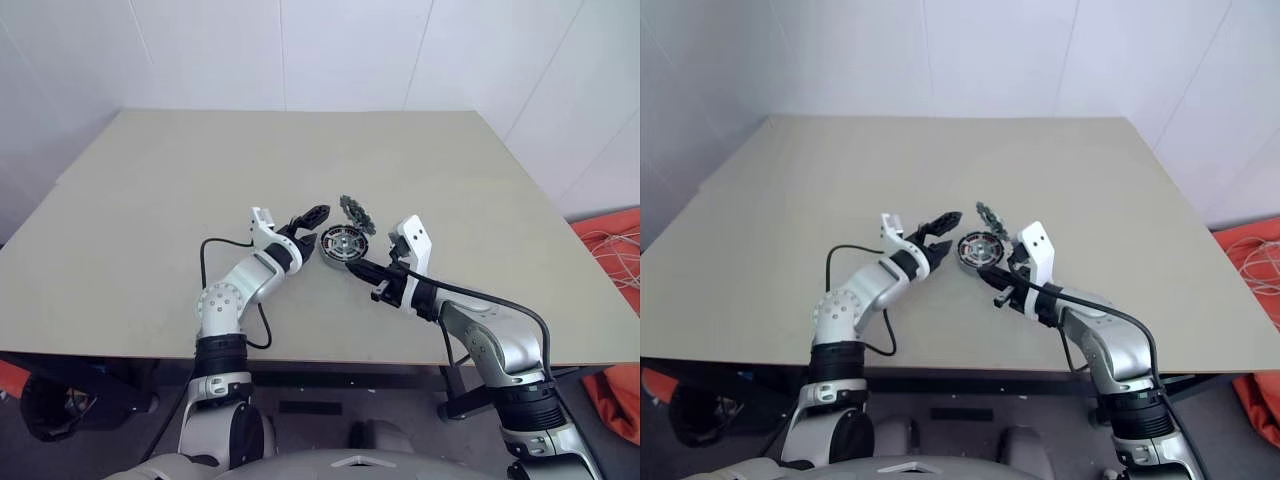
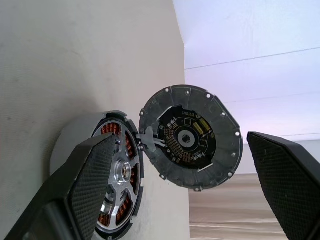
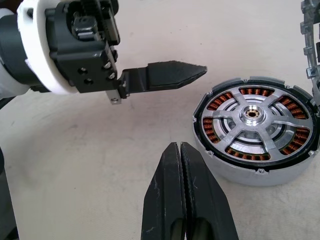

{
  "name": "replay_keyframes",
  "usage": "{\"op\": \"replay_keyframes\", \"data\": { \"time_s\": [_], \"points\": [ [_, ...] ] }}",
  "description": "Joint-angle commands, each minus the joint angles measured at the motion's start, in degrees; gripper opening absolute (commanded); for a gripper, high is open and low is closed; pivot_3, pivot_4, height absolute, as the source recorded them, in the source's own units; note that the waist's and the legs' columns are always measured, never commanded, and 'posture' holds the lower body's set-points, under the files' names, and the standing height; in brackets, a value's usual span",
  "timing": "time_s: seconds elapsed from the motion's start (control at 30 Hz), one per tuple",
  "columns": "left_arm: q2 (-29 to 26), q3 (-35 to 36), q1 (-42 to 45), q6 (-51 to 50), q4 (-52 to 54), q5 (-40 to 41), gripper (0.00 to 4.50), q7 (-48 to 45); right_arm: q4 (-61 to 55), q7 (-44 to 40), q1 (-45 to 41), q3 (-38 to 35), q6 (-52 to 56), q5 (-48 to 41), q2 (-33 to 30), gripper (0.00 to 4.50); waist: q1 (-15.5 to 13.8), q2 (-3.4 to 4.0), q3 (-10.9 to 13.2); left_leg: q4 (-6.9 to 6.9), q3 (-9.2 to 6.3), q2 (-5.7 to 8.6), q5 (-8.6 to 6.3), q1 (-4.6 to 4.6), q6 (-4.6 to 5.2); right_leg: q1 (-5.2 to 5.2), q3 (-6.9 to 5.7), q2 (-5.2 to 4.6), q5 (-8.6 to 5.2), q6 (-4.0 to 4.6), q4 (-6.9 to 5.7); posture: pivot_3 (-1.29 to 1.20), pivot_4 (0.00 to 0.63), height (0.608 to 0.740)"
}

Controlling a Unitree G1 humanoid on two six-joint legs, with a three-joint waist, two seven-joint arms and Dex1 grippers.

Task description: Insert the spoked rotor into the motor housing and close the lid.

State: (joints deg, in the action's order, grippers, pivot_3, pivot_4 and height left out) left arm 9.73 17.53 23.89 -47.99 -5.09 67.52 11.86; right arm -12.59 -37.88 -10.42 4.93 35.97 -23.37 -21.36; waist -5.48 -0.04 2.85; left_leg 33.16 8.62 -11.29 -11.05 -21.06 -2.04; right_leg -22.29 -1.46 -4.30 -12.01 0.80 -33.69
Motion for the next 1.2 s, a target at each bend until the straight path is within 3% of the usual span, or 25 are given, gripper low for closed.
{"op": "replay_keyframes", "data": {
  "time_s": [0.03, 0.27, 0.3, 0.37, 0.53, 0.77, 1.2],
  "points": [
    [-6.0, -3.8, -3.4, 3.5, 8.8, -7.9, 4.47, -6.0, -0.8, 0.1, -1.1, -0.4, -1.7, -0.4, 0.8, 0.0, 0.1, 0.01, 0.0, 0.0, 0.0, -0.04, 0.01, 0.01, -0.02, -0.01, -0.01, 0.02, -0.02, -0.03, -0.01, 0.0, 0.0, 0.74],
    [-13.7, -6.5, -14.4, 16.3, 15.5, -22.6, 4.47, -14.6, 1.3, 0.9, -3.2, 0.5, -3.8, 1.4, 2.1, 0.0, 0.1, 0.07, 0.0, 0.01, 0.01, -0.09, 0.07, 0.11, -0.11, 0.05, -0.03, 0.03, -0.21, -0.38, -0.02, 0.0, 0.0, 0.74],
    [-13.8, -6.4, -15.7, 17.5, 15.8, -23.6, 4.3, -14.8, 1.8, 1.2, -3.5, 0.8, -4.3, 1.9, 2.5, 0.0, 0.1, 0.07, 0.0, 0.01, 0.01, -0.09, 0.07, 0.1, -0.11, 0.05, -0.03, 0.03, -0.21, -0.38, -0.03, 0.0, 0.0, 0.74],
    [-14.8, -7.3, -18.3, 20.3, 16.6, -27.3, 3.86, -16.0, 3.0, 1.8, -4.3, 1.4, -5.4, 2.9, 3.4, 0.0, 0.1, 0.07, 0.0, 0.01, 0.0, -0.09, 0.07, 0.11, -0.12, 0.05, -0.04, 0.03, -0.21, -0.38, -0.04, 0.0, 0.0, 0.74],
    [-15.0, -9.1, -22.1, 23.8, 18.3, -32.7, 2.27, -17.0, 7.8, 3.8, -7.0, 3.4, -8.6, 7.2, 4.9, 0.0, 0.1, 0.08, 0.0, 0.01, 0.0, -0.1, 0.08, 0.09, -0.14, 0.05, -0.05, 0.04, -0.19, -0.34, -0.05, 0.0, 0.0, 0.74],
    [-16.0, -11.3, -24.5, 23.0, 20.2, -34.3, 0.02, -20.5, 11.7, 7.3, -10.1, 5.6, -11.4, 12.2, 7.8, 0.0, 0.3, 0.08, 0.0, 0.0, 0.02, -0.13, 0.1, 0.14, -0.16, 0.03, -0.04, 0.06, -0.02, -0.06, -0.1, 0.0, 0.0, 0.74],
    [-25.4, -22.2, -28.2, 20.0, 25.6, -37.9, 0.02, -33.8, 19.2, 13.0, -15.3, 5.6, -14.0, 17.8, 11.4, 0.0, 1.0, 0.15, 0.0, 0.0, 0.04, -0.12, 0.14, 0.2, -0.23, 0.0, 0.0, 0.07, 0.01, 0.0, -0.25, 0.0, 0.0, 0.74]
  ]
}}
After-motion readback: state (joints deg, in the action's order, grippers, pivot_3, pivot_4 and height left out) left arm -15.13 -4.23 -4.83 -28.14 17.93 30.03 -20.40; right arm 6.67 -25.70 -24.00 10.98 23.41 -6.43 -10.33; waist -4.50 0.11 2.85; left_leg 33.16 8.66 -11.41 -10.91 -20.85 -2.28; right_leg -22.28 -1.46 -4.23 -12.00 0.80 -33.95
